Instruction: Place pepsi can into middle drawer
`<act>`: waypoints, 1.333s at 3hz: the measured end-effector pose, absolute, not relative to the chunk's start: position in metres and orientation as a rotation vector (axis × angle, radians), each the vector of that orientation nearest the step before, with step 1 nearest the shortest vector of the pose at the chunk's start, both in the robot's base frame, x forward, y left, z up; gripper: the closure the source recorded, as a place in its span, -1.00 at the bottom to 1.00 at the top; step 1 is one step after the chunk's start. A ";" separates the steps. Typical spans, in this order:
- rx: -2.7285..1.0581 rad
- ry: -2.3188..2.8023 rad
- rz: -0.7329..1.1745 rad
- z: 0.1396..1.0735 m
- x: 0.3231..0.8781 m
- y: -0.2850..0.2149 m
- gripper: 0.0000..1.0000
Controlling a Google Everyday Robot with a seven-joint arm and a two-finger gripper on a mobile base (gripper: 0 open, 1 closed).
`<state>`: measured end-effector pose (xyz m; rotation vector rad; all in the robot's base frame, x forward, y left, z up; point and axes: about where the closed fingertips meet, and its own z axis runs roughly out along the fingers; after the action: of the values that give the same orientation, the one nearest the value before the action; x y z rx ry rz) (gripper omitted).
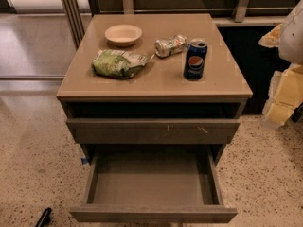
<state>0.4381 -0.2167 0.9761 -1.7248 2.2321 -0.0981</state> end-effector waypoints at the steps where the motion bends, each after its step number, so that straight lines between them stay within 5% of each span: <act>1: -1.725 2.232 -0.098 0.976 0.438 -0.217 -1.00; 4: -1.287 2.129 0.032 0.958 0.485 -0.252 -1.00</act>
Offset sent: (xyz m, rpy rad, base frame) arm 0.0136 0.0047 -0.0018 0.0909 -0.0640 -0.0418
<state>0.4849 -0.2524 0.9578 -1.2866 2.1292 0.0323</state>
